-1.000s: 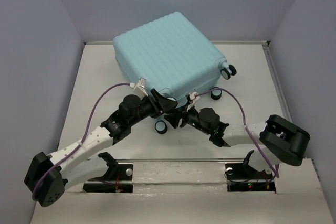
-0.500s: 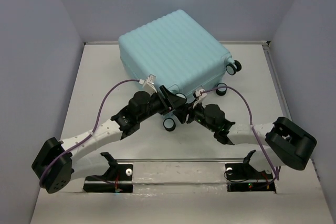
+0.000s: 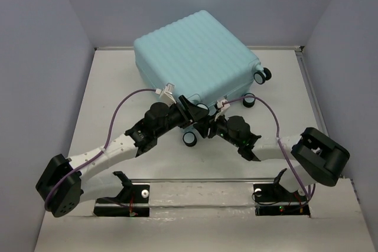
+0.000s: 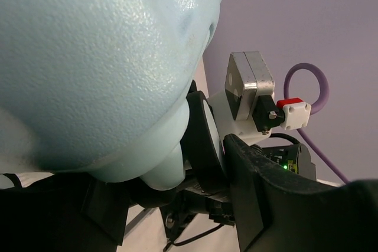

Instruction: Pack the luggage

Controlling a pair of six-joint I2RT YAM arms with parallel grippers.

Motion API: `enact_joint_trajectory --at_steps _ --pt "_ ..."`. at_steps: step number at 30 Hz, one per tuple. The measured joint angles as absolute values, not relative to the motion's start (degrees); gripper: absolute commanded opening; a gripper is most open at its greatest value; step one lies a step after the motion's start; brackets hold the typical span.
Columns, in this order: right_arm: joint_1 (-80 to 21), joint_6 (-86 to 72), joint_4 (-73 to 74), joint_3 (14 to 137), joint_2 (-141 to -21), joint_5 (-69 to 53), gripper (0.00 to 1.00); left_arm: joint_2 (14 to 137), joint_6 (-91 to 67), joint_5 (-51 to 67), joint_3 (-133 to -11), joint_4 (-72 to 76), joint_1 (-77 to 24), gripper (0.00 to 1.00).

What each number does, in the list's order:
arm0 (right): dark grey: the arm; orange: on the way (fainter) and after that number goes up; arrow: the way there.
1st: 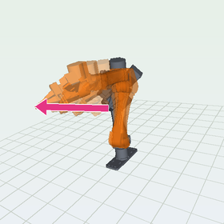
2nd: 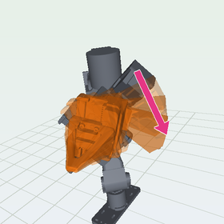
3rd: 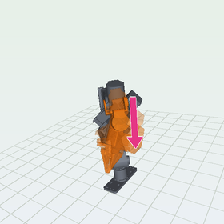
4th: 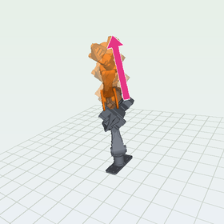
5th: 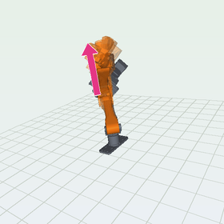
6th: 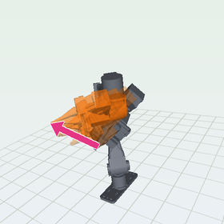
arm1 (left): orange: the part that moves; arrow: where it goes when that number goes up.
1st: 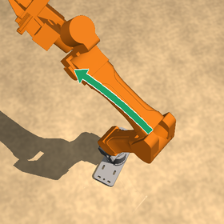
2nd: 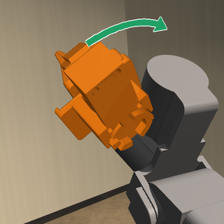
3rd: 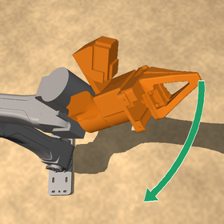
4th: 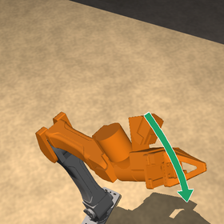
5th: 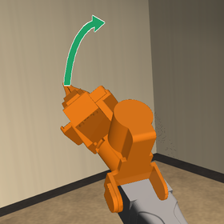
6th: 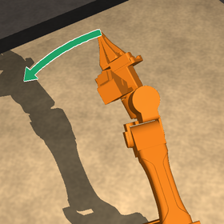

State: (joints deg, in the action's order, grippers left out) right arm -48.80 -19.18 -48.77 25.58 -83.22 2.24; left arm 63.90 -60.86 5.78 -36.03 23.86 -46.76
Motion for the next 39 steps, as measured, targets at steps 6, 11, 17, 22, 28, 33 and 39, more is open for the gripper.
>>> enact_joint_trajectory --at_steps 6,11,17,22,28,33,39 --pt "-48.75 -21.3 -53.69 26.2 -86.54 0.78 0.35 63.9 -60.45 4.27 -36.03 24.08 -46.63 0.06" --pt "-49.08 -25.93 -61.58 26.2 -90.5 0.32 0.33 63.9 -60.49 2.96 -36.03 24.75 -46.57 0.06" --pt "-49.21 -31.57 -67.88 26.2 -94.06 1.8 0.3 63.9 -60.53 2.33 -36.03 25.1 -46.57 0.06" --pt "-49.58 -38.57 -68.1 26.09 -94.35 5.41 0.4 63.9 -60.75 1.91 -36.03 26.0 -46.57 0.06" --pt "-49.84 -43.22 -67.83 26.09 -94.5 8.38 0.43 63.9 -60.88 1.91 -36.03 26.11 -46.68 0.06" --pt "-49.95 -45.43 -66.67 26.09 -94.39 11.25 0.48 63.9 -60.88 1.8 -36.03 25.82 -46.72 0.06" --pt "-49.98 -45.17 -64.97 26.04 -93.67 12.99 0.41 63.9 -60.88 1.74 -36.03 25.78 -46.72 0.06"
